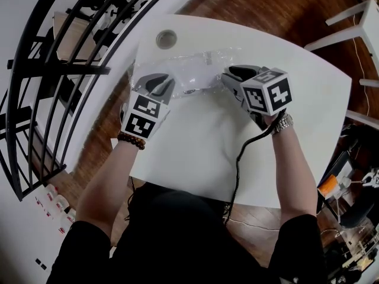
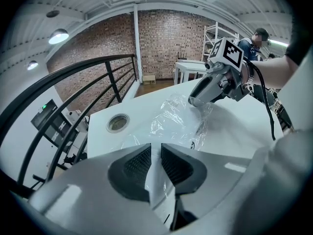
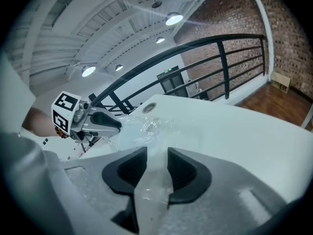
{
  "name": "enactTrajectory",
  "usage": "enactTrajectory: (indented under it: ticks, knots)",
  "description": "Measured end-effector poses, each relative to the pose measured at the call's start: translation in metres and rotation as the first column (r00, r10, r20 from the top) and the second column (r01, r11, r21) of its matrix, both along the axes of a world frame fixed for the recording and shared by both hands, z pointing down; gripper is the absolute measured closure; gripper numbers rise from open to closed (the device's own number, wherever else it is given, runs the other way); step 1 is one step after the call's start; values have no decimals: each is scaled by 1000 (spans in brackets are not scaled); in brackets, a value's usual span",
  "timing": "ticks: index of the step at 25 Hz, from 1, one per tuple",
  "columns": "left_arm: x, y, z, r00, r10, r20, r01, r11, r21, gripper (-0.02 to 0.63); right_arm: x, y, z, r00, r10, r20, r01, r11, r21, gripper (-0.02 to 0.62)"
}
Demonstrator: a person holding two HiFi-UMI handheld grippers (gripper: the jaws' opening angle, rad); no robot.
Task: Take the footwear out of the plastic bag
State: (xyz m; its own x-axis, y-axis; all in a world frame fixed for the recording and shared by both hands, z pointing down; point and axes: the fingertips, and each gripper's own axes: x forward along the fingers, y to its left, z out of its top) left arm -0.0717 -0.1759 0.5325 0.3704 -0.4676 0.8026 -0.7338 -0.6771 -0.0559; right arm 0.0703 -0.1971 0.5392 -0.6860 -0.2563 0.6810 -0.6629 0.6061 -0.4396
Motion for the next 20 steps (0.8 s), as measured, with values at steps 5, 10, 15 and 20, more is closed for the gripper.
enactTrajectory:
  ticks: [5,10,15,20]
  knots:
    - [1,-1,0,1000,6,2,-6,1000,7,528,-3,4,8,1000,-3,-11,2,996,-87,479]
    - [-1,0,-1,1000,11,8,-11,1000,16,528,-9,9,7,1000,-24,-16,22,992,-125,509]
    - [1,0,-2,1000,18,20,-18,1000,19,528,-6,7,5,1000,-4,-12,3,994,-110,534]
    - [1,2,-3,1000,15,21,-15,999,28,525,6,3,2,999,30,-25,-32,996,-81,555]
